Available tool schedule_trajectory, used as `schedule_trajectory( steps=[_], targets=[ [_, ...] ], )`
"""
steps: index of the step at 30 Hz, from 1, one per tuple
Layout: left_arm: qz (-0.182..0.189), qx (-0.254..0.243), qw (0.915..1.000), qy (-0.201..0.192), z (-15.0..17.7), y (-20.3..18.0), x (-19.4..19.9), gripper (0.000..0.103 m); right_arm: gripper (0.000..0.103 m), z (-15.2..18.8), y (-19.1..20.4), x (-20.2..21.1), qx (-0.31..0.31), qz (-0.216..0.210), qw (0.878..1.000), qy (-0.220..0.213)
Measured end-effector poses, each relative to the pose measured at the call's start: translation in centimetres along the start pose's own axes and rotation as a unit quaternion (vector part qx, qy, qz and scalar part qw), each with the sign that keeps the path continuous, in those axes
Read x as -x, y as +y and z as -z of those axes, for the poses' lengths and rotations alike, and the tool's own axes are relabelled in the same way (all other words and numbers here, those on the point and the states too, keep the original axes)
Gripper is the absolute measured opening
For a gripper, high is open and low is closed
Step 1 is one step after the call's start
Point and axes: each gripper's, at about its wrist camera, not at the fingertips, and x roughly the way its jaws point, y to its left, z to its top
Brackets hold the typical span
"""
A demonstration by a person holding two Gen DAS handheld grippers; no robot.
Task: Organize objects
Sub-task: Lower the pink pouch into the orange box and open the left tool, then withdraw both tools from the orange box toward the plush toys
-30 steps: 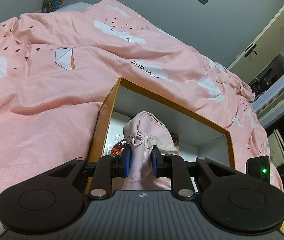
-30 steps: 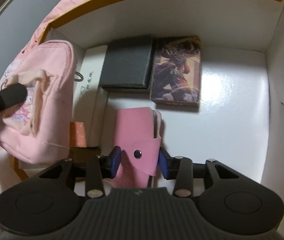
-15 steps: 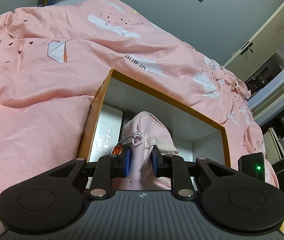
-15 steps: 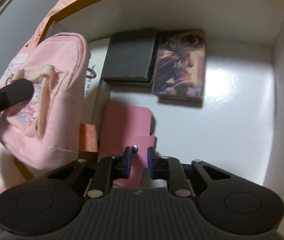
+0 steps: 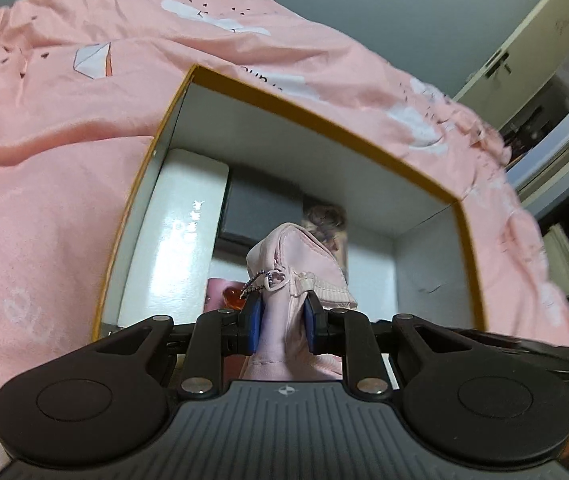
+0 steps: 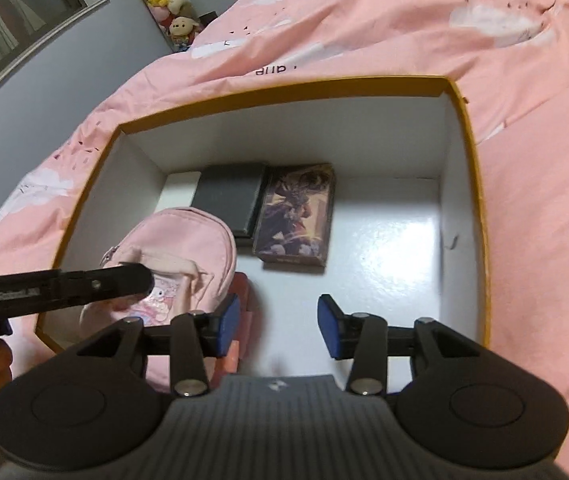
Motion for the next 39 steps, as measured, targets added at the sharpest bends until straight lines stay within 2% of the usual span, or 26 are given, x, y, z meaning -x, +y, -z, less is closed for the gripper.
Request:
schedule_trajectory(
  steps=[7,10,14,18,21,23,26,30,33,34,35,36,39],
  targets=[
    [-0.041,-0.033,0.9986,0.011,1.2,-0.2,-1.2,0.026,0.045,0.9,0.4,-1.5,-0.006,-0.001,1.0,0.013],
    [-0.054,-0.045,0.9973,0.022,1.4,-0.3,-1.7,0.029,0.045,1.0,0.7,-1.9,-0.007,-0.004,1.0,0.017],
    [-0.08,-0.077,0.9937,0.016,1.9,-0.9,-1.7,0.037,0.046,1.2,0.8,-2.2,-0.014,-0.013,1.0,0.023],
    [-0.064,-0.081,0.9946,0.0,2.2,-1.2,-0.7,0.062,0.045,1.3,0.9,-2.6,-0.023,-0.024,0.999,0.028],
    [-0.06,-0.087,0.9943,-0.015,2.2,-1.5,0.1,0.064,0.042,1.3,1.1,-2.9,-0.022,-0.034,0.999,0.034],
    [-0.059,-0.091,0.9938,-0.025,2.2,-1.7,0.7,0.064,0.029,1.2,1.4,-3.2,-0.019,-0.042,0.998,0.038],
    [-0.055,-0.096,0.9933,-0.034,2.2,-2.0,1.4,0.067,0.023,1.1,1.9,-3.8,-0.012,-0.045,0.998,0.043],
    [-0.055,-0.122,0.9896,-0.051,2.4,-2.7,2.6,0.067,0.021,1.0,2.1,-4.3,-0.009,-0.045,0.998,0.049],
    [-0.066,-0.154,0.9832,-0.073,3.0,-3.4,4.4,0.068,0.024,1.1,2.0,-3.3,-0.005,-0.043,0.998,0.036],
    [-0.072,-0.172,0.9789,-0.084,3.4,-3.6,5.0,0.068,0.03,1.2,2.0,-2.8,-0.003,-0.042,0.999,0.029],
    [-0.081,-0.194,0.973,-0.096,3.9,-3.8,5.9,0.069,0.042,1.2,2.0,-2.1,-0.001,-0.042,0.999,0.019],
    [-0.089,-0.215,0.9668,-0.106,4.4,-4.1,6.7,0.069,0.046,1.3,2.1,-1.3,0.002,-0.043,0.999,0.008],
    [-0.115,-0.269,0.9454,-0.143,6.1,-4.2,9.2,0.071,0.047,1.8,2.5,1.2,0.017,-0.038,0.999,-0.023]
  ],
)
